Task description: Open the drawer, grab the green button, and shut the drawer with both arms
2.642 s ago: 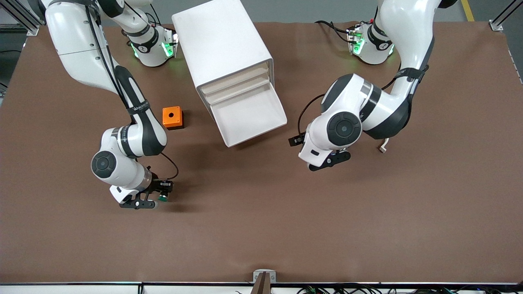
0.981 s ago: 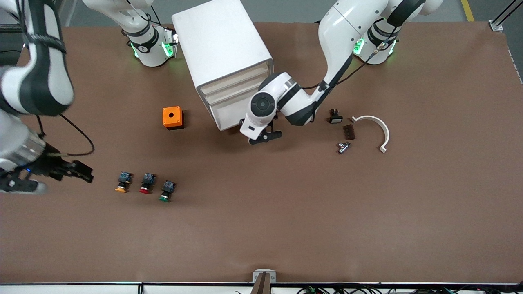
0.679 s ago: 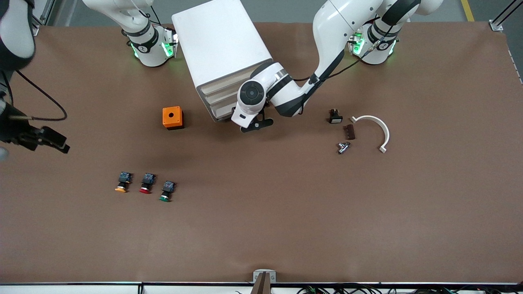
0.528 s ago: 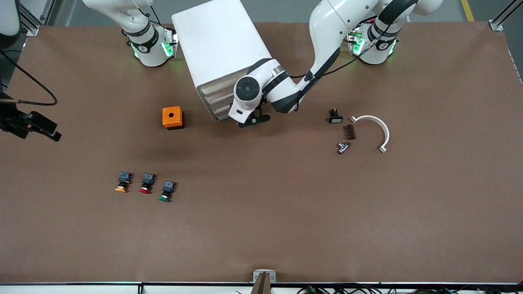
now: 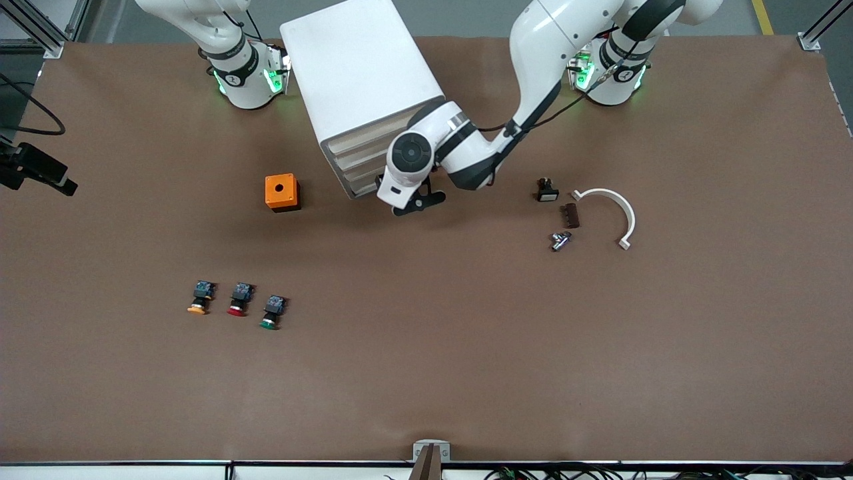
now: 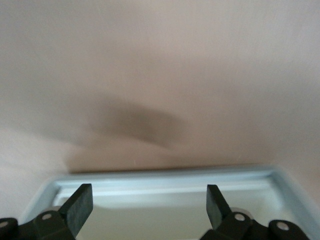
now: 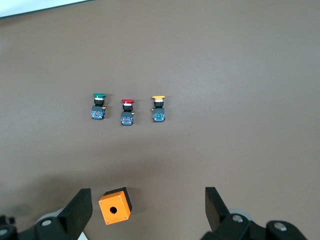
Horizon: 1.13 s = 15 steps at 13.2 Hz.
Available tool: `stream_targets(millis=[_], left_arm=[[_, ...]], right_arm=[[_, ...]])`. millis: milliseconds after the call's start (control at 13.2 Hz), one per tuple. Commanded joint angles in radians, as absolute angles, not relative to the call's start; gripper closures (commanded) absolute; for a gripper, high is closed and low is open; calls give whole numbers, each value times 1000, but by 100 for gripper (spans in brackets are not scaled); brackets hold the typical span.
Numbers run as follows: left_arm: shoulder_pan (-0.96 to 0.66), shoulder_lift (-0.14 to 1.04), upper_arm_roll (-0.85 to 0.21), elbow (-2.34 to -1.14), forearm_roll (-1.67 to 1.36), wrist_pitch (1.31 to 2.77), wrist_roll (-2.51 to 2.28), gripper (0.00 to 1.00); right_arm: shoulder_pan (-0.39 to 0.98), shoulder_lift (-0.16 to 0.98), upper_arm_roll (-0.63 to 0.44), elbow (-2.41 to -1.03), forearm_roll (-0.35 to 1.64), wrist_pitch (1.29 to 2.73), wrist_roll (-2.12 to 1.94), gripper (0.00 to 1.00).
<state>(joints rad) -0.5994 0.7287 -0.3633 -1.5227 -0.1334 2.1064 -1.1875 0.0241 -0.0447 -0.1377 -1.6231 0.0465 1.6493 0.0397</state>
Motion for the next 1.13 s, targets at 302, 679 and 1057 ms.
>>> stream_targets(millis=[302, 679, 1057], left_arm=[[-315, 411, -371, -1505, -2, 1818, -1183, 0], [-106, 292, -371, -1384, 95, 1582, -892, 0], [73, 215, -368, -1385, 100, 1493, -499, 0]], right_arm=[[9, -37, -90, -1569, -23, 1646, 38, 0], [2, -37, -92, -1575, -14, 1686, 38, 0], [-3, -37, -92, -1577, -6, 1675, 25, 0]])
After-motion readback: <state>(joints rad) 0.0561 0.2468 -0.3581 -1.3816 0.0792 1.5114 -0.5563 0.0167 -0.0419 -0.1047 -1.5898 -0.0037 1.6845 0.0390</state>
